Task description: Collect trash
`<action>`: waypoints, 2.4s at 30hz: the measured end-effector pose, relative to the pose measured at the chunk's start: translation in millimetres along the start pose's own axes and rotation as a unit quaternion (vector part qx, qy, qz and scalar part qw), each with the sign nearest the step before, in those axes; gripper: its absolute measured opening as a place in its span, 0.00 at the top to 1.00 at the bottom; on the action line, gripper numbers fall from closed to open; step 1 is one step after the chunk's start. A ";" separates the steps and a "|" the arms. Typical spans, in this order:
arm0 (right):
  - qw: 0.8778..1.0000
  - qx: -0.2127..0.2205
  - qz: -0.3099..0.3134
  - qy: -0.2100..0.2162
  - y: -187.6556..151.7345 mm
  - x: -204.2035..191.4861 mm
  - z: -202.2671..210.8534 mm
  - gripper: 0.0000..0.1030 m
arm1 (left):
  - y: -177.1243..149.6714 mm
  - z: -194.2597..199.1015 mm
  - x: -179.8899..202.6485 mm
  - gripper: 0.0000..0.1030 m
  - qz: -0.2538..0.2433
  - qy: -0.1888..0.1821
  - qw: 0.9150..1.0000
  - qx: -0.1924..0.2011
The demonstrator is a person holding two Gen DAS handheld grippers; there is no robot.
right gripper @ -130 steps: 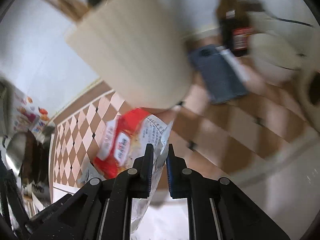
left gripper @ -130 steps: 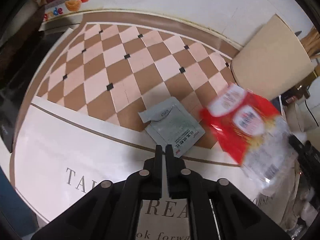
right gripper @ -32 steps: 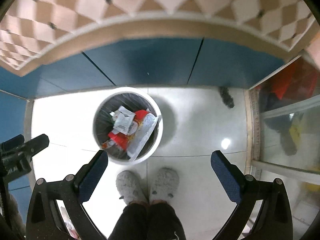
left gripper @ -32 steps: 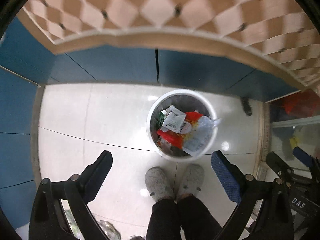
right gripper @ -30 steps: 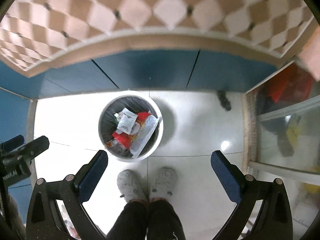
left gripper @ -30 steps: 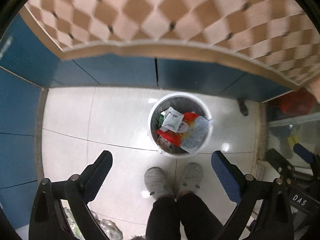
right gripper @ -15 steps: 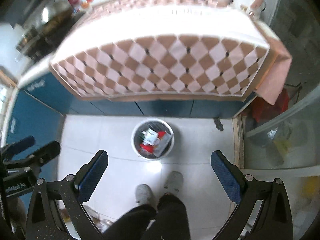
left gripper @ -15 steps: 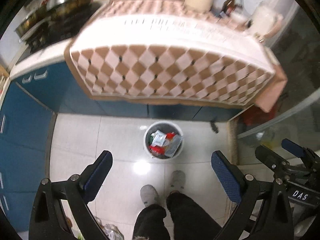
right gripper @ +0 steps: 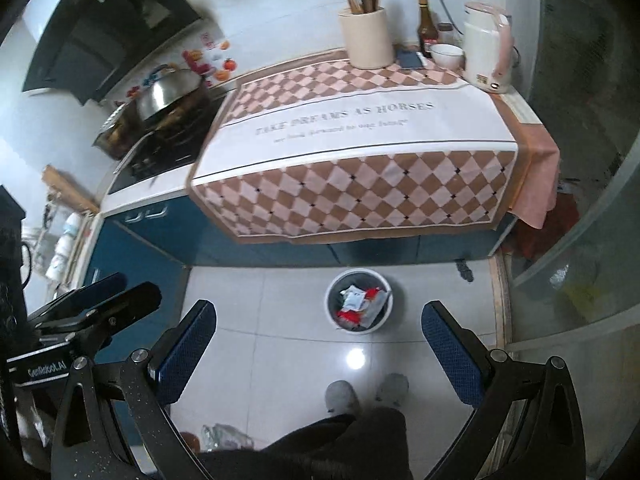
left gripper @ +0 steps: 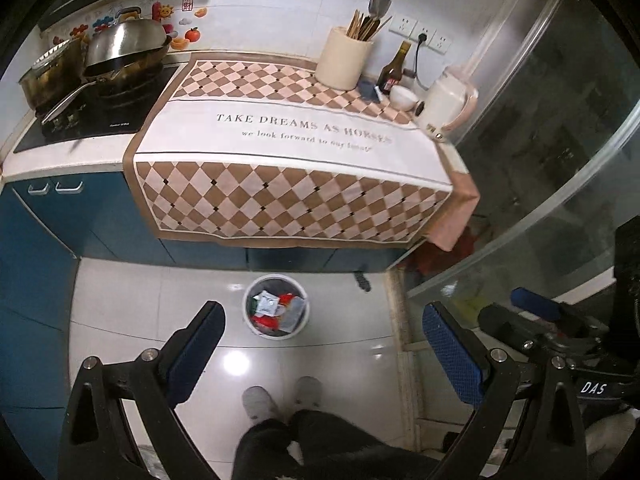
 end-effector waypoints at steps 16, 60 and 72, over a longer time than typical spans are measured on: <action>0.998 -0.014 0.034 0.045 17.0 6.1 13.0 0.00 | -7.9 14.0 -0.6 0.00 0.047 0.020 0.999 0.005; 0.994 -0.075 0.030 0.069 -12.3 21.7 -14.2 0.00 | -32.9 4.3 4.1 0.00 0.071 -0.007 0.996 -0.044; 0.994 -0.075 0.029 0.069 -12.3 22.7 -13.8 0.00 | -27.9 3.0 5.6 0.00 0.069 -0.015 0.996 -0.047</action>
Point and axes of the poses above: each gripper's, at about its wrist camera, not at the fingertips, and z roughly against the way its jaws point, x to its right, y to its top, the point moved 1 cm from there along -z, roughly the way its jaws point, and after that the axes turned 9 degrees about -y, right-handed, at the moved point
